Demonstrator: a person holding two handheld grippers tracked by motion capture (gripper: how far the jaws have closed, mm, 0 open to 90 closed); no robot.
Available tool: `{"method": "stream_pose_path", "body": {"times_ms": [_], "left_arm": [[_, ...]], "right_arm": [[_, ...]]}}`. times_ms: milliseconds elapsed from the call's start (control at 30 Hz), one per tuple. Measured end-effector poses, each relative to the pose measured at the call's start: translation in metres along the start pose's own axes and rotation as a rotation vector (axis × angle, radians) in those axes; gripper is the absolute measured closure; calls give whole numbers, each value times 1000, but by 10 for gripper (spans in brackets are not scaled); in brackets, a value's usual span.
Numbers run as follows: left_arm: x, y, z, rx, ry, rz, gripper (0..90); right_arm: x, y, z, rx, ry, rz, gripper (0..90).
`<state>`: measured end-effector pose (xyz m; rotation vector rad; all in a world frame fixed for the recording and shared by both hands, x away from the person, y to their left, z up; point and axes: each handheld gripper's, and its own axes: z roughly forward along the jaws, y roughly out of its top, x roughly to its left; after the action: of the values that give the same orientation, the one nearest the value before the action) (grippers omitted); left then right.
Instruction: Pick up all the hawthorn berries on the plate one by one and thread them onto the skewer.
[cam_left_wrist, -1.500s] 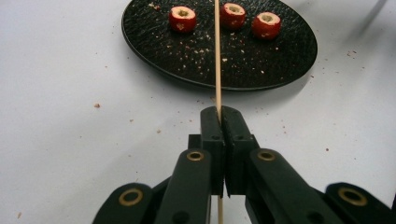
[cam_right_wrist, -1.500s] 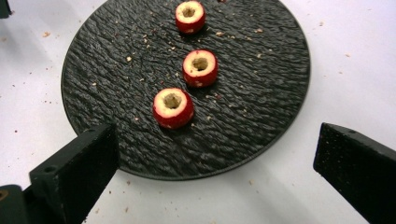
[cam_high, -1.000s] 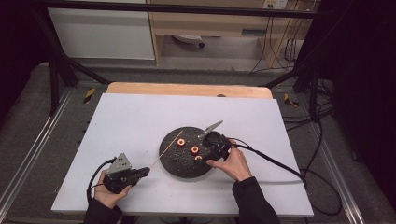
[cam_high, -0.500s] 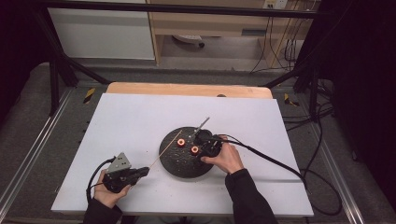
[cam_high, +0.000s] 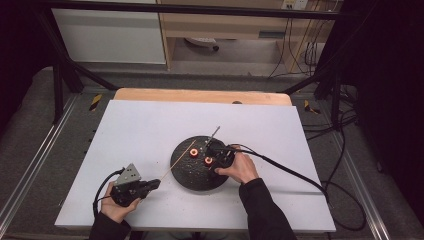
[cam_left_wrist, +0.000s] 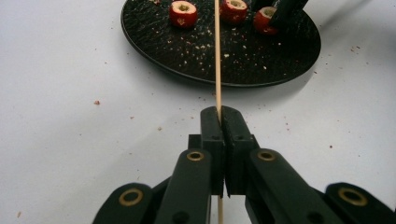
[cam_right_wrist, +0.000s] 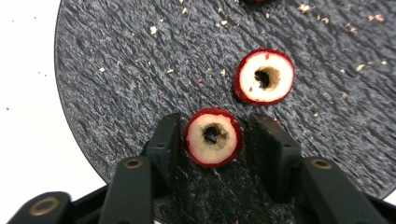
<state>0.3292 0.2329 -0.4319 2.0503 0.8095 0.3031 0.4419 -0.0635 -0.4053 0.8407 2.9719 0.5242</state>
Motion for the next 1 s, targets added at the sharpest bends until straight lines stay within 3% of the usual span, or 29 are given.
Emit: {"method": "stream_pose_path", "body": {"times_ms": [367,1000], "left_arm": [[0,0,0,0,-2,3,883],[-4,1,1,-8,-1,-3,883]], "right_arm": [[-2,1,0,17,14,29,601],[0,-14,-34,-246,23,186,605]]}}
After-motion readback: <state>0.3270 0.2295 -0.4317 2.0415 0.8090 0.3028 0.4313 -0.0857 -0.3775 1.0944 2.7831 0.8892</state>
